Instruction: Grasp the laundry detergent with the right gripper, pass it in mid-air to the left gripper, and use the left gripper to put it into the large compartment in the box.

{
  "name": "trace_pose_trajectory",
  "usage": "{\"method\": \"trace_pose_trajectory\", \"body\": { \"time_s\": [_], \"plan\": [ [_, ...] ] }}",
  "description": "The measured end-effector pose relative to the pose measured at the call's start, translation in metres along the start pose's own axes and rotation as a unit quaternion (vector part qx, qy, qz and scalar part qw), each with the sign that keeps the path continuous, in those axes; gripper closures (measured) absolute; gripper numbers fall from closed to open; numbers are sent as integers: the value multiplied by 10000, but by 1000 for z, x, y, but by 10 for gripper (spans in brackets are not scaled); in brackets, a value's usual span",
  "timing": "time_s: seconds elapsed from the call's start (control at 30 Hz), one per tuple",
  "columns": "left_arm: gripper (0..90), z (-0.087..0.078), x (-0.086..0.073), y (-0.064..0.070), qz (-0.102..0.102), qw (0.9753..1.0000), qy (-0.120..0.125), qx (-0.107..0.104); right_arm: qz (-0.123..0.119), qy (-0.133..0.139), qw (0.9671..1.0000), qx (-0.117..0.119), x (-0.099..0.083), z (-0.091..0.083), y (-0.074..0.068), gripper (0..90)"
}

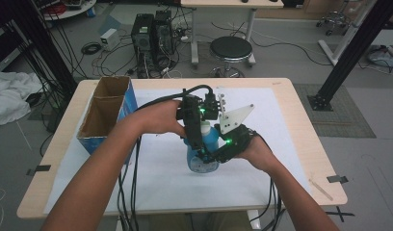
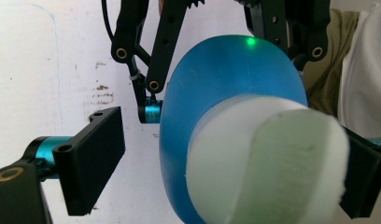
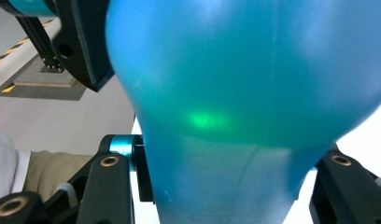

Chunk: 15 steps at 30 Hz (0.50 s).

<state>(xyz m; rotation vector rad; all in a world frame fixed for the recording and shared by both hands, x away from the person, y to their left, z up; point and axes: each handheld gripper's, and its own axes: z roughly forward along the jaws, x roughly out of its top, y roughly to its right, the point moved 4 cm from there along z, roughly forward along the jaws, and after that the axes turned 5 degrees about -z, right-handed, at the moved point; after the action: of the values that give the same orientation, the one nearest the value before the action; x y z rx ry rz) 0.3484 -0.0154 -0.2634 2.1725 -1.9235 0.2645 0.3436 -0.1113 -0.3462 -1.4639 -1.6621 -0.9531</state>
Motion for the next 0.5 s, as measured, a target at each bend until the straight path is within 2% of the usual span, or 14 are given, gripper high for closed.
{"method": "trace_pose_trajectory", "body": {
  "time_s": [0.17, 0.23, 0.5],
  "plan": [
    [95, 2, 0, 0, 30, 10000, -49, 8, 3, -6, 10000, -1, 0, 0, 0, 452],
    [130, 2, 0, 1, 48, 10000, -48, -25, 6, -8, 10000, -4, 0, 0, 0, 452],
    [174, 4, 1, 1, 93, 9999, -70, -37, -18, -13, 10000, 0, 0, 0, 0, 451]
  ]
}}
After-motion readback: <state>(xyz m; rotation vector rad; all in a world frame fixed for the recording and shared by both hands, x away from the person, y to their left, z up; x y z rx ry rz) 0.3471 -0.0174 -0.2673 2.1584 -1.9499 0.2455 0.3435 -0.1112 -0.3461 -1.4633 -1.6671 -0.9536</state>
